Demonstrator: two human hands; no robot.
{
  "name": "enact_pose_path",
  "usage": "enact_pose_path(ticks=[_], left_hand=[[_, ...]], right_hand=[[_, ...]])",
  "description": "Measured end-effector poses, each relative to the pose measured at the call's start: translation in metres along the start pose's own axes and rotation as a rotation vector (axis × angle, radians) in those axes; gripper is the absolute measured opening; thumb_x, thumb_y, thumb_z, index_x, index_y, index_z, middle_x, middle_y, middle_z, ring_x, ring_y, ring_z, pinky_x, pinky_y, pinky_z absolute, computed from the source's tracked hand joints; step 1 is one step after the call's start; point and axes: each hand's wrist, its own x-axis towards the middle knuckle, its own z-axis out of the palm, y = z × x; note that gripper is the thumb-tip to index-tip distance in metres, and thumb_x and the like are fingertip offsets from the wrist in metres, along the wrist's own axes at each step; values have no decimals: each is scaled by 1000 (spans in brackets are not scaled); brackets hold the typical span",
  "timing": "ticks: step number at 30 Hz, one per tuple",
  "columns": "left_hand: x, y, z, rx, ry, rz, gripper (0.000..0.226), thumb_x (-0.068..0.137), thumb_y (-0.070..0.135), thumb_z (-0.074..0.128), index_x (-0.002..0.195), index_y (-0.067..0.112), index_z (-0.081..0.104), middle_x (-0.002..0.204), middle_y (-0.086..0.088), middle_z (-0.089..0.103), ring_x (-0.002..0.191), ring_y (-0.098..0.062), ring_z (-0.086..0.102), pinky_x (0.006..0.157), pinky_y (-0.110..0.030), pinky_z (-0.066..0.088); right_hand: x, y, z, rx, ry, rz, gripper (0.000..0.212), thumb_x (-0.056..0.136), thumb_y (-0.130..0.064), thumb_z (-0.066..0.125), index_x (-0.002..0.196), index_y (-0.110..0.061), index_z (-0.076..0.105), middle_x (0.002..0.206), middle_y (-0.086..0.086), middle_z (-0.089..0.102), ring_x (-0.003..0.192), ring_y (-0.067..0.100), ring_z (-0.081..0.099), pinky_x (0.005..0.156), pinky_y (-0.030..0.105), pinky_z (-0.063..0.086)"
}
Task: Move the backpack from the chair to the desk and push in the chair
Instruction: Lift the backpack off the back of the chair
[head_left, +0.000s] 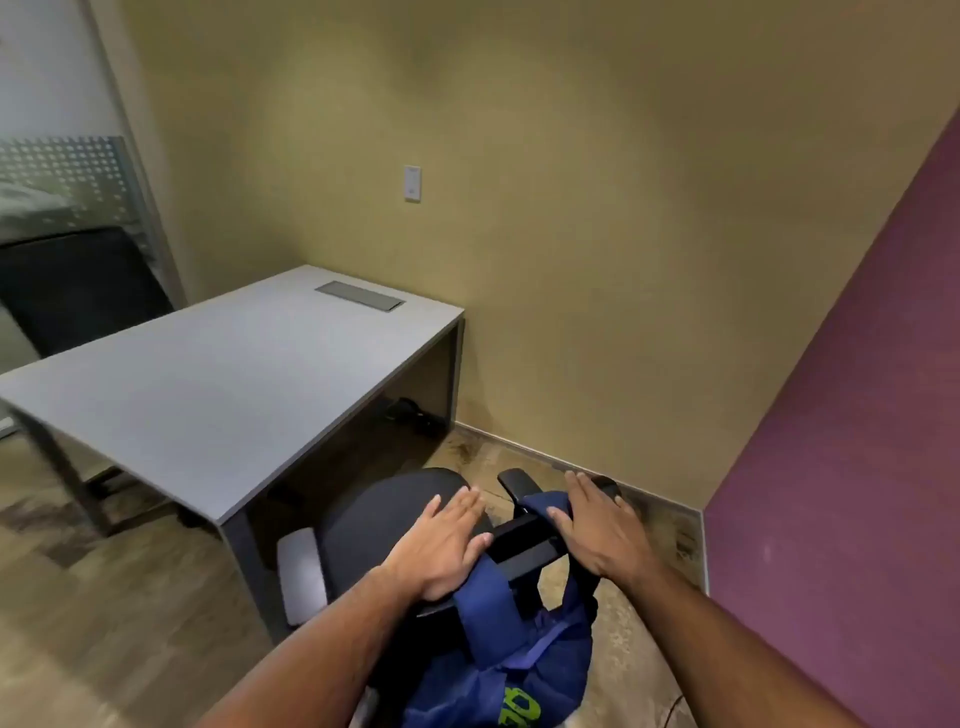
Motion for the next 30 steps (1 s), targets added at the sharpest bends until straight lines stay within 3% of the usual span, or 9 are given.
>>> enact_pose_path(ticks=[3,5,8,11,19,25,30], left_hand=[[-3,4,-2,-136,-82,-53,60,107,47,24,160,18,23,163,-3,33,149,-19,30,123,-34,15],[-5,7,-3,-173,-99,-101,56,107,47,26,155,19,35,157,-2,43,143,-20,40,118,-33,27],[-11,11,-2,-126,-27,-125,45,107,43,28,126,15,57,126,-6,60,119,-23,53,106,-39,38],[-20,14,0,-63,94,-145,34,106,42,30,103,16,52,104,-5,55,96,-21,49,95,-40,40],[-53,10,-16,252,274,-133,26,100,37,35,81,20,40,84,-5,55,76,-26,49,73,-41,36],[-81,2,-16,374,315,-251,36,97,33,37,67,15,48,68,-5,57,65,-28,52,69,-43,39],[-101,5,-10,382,335,-298,37,97,34,38,67,16,49,67,-4,57,64,-26,51,69,-43,41]], right_hand=[[2,7,4,-25,-19,-21,77,97,-67,25,157,-19,18,161,5,29,136,30,45,111,49,34],[4,12,10,-44,-38,-43,82,93,-73,24,156,-20,21,156,5,36,131,29,48,107,48,38],[7,13,19,-81,-28,-89,90,85,-82,21,154,-24,28,151,6,41,129,28,49,107,49,38],[10,15,23,-86,-9,-104,85,86,-82,23,149,-26,35,146,9,43,126,30,51,103,47,42],[13,10,21,53,37,-71,48,93,-50,52,128,-16,52,119,15,50,103,41,58,88,43,46],[17,13,24,259,68,-28,33,86,-38,59,113,-19,62,101,10,42,90,44,58,83,47,51],[16,12,19,448,118,18,18,81,-29,66,96,-19,66,99,10,40,80,36,54,72,39,46]])
